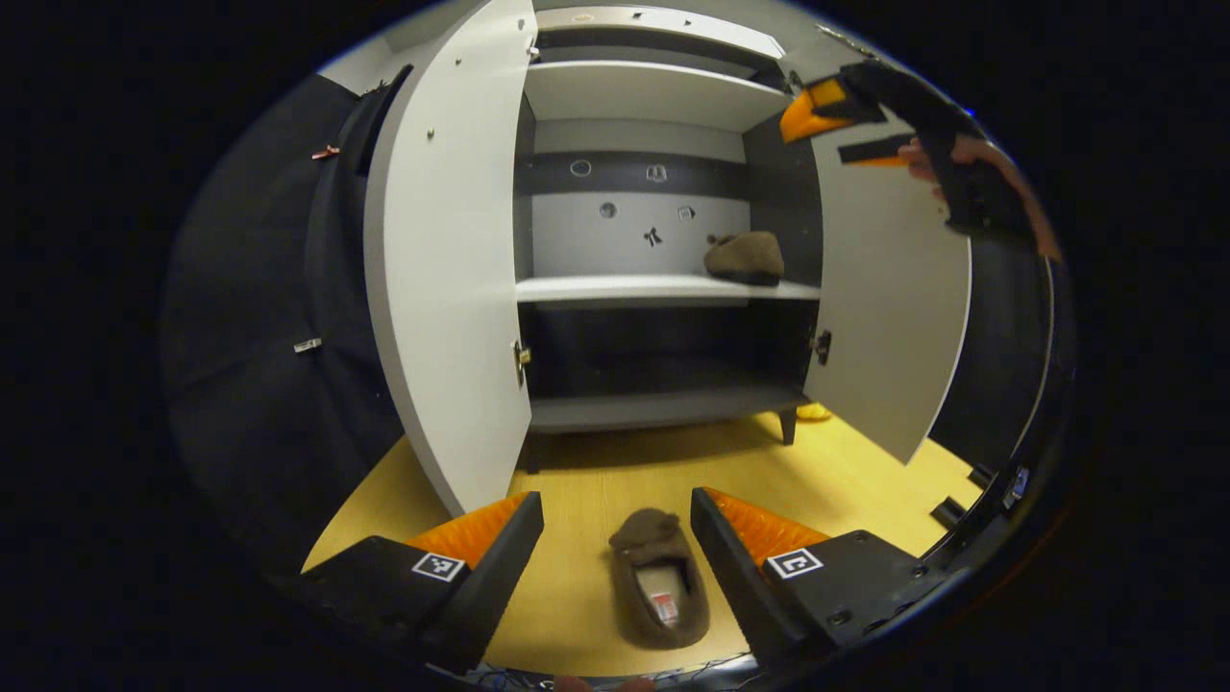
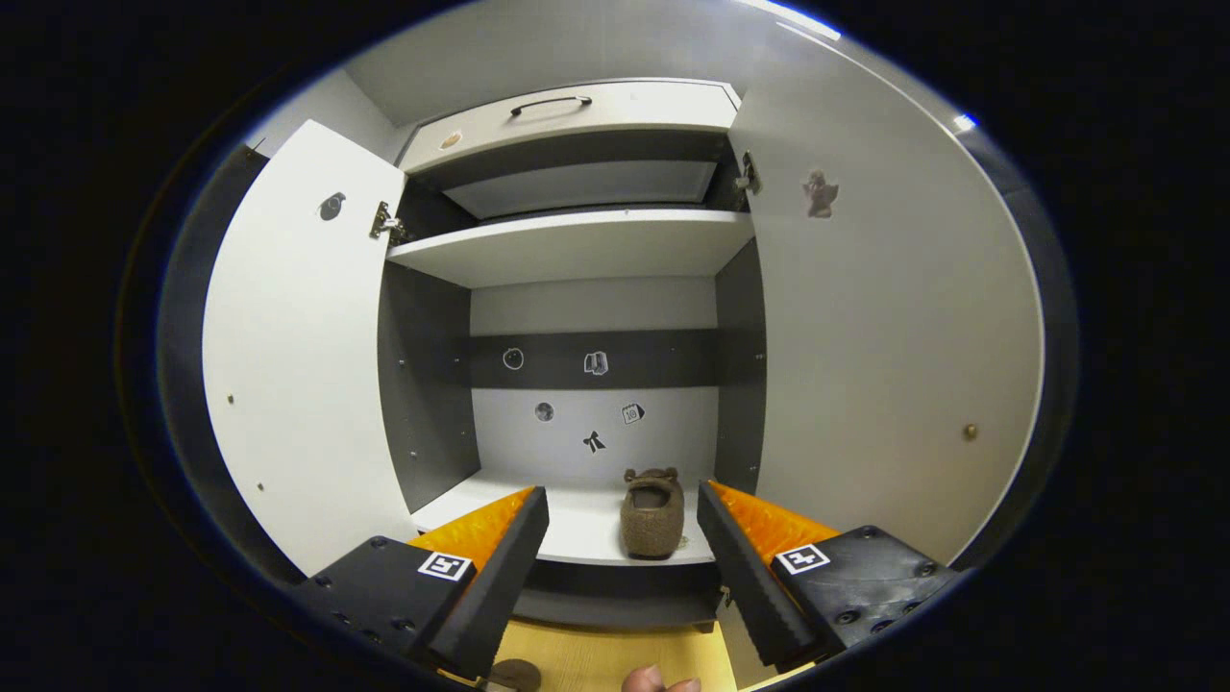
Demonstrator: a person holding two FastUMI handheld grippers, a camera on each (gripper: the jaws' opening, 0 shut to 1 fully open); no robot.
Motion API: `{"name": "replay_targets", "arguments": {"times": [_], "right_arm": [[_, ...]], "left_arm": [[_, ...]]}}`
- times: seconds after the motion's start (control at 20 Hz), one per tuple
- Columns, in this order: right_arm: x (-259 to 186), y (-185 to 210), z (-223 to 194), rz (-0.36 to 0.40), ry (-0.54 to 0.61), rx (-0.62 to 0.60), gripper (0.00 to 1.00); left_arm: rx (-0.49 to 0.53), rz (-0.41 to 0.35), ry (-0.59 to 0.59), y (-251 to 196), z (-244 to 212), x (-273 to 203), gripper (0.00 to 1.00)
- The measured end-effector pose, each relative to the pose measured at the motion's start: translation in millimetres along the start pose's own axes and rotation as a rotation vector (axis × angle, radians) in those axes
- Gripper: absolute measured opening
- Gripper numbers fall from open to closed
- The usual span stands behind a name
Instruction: Grab one shoe with the right hand and put it into the shoe cabinet, grab the other shoe with the left hand and put it into the shoe cabinet; then close the right door with the right hand and the left door with the left hand.
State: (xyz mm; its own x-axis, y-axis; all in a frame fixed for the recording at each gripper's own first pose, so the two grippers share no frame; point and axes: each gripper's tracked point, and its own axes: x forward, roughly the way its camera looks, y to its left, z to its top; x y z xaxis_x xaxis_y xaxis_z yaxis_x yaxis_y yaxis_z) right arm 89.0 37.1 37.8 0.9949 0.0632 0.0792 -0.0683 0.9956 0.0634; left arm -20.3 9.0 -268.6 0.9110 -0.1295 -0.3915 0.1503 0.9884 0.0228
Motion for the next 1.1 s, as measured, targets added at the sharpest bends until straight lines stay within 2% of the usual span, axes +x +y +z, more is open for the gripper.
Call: {"name": "replay_targets", "arguments": {"times": [0.2,0.45,0.55,0.6,0.75,0.85,0.95,1.0,1.1], "right_arm": [[-24.7,-10.9,6.7,-0.01,-0.021,0.003,0.99],[-43.0,-21.5,-11.2,-0.036,0.025,0.009,0.99],[-51.3,-22.4,-19.5,-0.045,0.04,0.01,0.99],[-55.3,-22.6,-22.7,-0.047,0.047,0.005,0.99],[-63.8,-24.1,-31.5,-0.058,0.055,-0.043,0.99],[-66.2,-22.5,-34.5,-0.06,0.063,-0.058,0.99],[-68.1,-21.3,-32.6,-0.06,0.061,-0.049,0.99],[-68.7,-20.9,-30.3,-0.06,0.057,-0.051,0.99],[-68.8,-20.7,-26.7,-0.055,0.047,-0.06,1.0]], "left_arm": [[-0.009,-0.055,0.129,-6.8,-71.2,30.0,0.97],[-0.04,-0.074,0.179,-8.1,-113.8,76.4,0.88],[-0.03,-0.059,0.202,-4.1,-129.5,94.0,0.73],[-0.031,-0.066,0.204,-7.6,-133.0,101.8,0.62],[-0.033,-0.075,0.184,-12.8,-131.1,125.3,0.58],[-0.015,-0.061,0.19,-14.4,-132.5,136.9,0.51],[0.002,-0.021,0.194,-9.4,-130.7,144.1,0.39],[0.009,-0.003,0.204,-8.5,-130.4,144.4,0.29],[0.023,-0.009,0.223,-10.0,-129.0,142.7,0.13]]}}
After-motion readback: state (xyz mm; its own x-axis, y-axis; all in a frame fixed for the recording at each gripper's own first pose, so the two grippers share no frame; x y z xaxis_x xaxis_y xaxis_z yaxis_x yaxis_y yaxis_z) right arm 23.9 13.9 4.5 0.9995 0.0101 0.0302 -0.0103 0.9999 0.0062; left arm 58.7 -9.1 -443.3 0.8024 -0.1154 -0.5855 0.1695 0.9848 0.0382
